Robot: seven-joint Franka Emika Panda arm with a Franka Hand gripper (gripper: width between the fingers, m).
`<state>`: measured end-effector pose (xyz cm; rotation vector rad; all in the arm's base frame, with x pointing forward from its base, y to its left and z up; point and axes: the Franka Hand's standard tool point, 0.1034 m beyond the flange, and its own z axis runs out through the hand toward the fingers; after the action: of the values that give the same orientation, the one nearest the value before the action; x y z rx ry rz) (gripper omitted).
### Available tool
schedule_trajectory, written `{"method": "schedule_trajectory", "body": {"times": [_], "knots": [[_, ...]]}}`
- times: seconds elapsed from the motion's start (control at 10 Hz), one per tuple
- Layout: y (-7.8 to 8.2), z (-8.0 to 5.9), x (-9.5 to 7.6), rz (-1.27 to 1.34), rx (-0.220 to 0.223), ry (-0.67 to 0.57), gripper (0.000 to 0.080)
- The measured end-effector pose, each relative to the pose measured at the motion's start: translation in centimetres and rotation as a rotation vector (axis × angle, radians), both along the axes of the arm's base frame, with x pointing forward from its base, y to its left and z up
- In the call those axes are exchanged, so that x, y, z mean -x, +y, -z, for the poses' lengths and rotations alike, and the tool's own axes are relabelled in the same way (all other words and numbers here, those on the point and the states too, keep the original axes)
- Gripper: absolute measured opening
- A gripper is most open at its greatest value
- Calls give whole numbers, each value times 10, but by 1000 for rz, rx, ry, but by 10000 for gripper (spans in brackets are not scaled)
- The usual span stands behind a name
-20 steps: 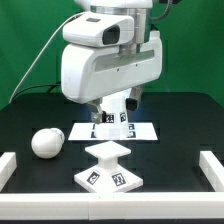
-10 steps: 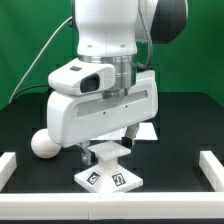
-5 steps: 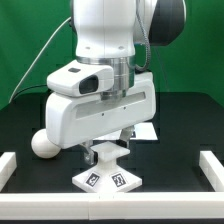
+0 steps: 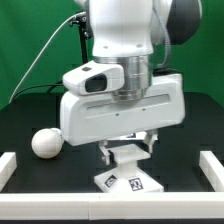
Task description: Assemble lamp
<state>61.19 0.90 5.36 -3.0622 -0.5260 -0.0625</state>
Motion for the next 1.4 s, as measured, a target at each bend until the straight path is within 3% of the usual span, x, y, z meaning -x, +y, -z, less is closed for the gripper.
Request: {"method": "schedule_trajectory", "body": {"times": [0.2, 1.3, 1.4], "knots": [[16, 0, -10, 127, -27, 1, 532], [21, 0, -11, 177, -34, -10, 534], [22, 3, -5, 208, -36, -36, 534]]}}
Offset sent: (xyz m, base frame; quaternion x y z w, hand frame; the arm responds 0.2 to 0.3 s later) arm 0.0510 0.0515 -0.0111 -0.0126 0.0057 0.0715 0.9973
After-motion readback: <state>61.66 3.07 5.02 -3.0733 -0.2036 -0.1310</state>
